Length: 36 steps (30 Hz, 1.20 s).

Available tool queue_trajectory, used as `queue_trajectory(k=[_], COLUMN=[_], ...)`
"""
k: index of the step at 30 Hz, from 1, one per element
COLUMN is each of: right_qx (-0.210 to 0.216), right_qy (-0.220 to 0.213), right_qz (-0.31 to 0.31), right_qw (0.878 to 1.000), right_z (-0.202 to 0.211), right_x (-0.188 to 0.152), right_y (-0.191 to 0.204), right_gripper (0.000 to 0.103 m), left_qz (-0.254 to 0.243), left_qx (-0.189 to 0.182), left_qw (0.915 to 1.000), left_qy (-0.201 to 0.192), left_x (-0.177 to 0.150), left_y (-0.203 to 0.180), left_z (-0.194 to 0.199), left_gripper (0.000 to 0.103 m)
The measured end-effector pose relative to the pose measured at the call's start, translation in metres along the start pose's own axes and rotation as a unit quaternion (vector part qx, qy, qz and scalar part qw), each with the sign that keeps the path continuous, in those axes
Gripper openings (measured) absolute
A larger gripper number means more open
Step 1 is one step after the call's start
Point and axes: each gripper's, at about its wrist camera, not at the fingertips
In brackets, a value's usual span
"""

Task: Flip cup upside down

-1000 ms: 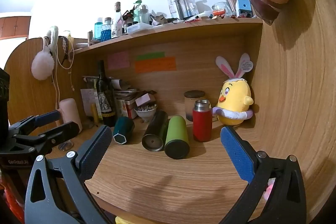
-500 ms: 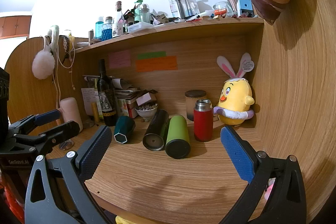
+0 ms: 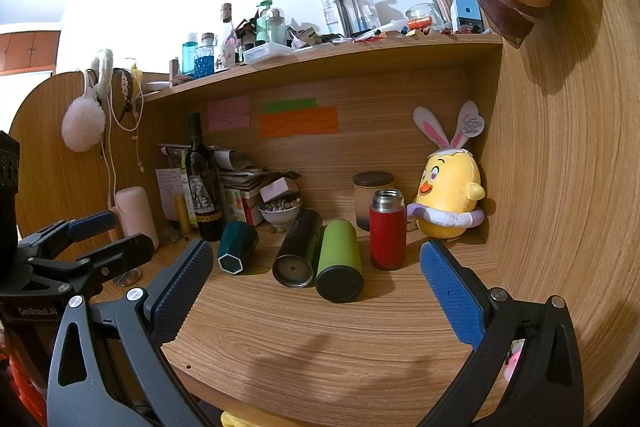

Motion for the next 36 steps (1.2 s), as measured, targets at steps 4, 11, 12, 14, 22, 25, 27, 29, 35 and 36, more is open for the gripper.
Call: queue_trajectory(k=[4,11,12,14,22,25,27,29,35,36], right_qx=[0.0,0.0,0.0,0.0,0.001,0.001,0.0,0.0,0.001,0.001], right_qy=[0.0,0.0,-0.001,-0.001,-0.001,-0.001,-0.001,-0.001,-0.001,-0.001], right_qz=[0.0,0.0,0.0,-0.001,0.0,-0.001,-0.001,-0.001,0.0,-0.001], right_qw=[1.0,1.0,1.0,1.0,1.0,1.0,1.0,1.0,1.0,1.0], right_z=[0.0002,0.0005,0.0005,-0.0001,0.0007,0.0006,0.0005,0.0005,0.0015,0.0017], right_x=[0.0,-0.0002,-0.0002,-0.0002,-0.0005,-0.0007,-0.0007,-0.0008,-0.0011,-0.0011], right_y=[0.0001,0.0005,0.0004,0.0003,0.001,0.0012,0.0015,0.0017,0.0012,0.001], right_gripper=[0.103,0.103,0.103,0.103,0.103,0.103,0.103,0.103,0.103,0.103], left_qz=[-0.001,-0.001,0.0,-0.001,-0.001,-0.001,-0.001,-0.001,-0.003,-0.003], left_qx=[0.0,0.0,-0.001,0.0,0.001,0.001,0.001,0.001,0.005,0.006], left_qw=[1.0,1.0,1.0,1.0,1.0,1.0,1.0,1.0,1.0,1.0], left_qy=[0.0,0.0,0.0,0.001,0.0,0.0,-0.001,-0.001,-0.005,-0.006], left_x=[0.0002,0.0004,-0.0001,0.0001,0.0001,0.0002,-0.0002,-0.0002,-0.0019,-0.0014], left_y=[0.0,0.0,0.0,-0.0008,-0.0005,-0.0005,-0.0009,-0.0007,0.004,0.0043], left_z=[0.0,0.0,-0.0004,-0.0004,0.0,0.0001,0.0,0.0005,0.0036,0.0041], left_gripper=[0.103,0.103,0.103,0.103,0.103,0.103,0.103,0.103,0.103,0.103])
Point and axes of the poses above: each gripper's, at about its wrist camera, not at the fingertips, and z roughly against the way its jaws point, y to its left, x to its top, and after that the axes turned 10 degrees about x, right-handed
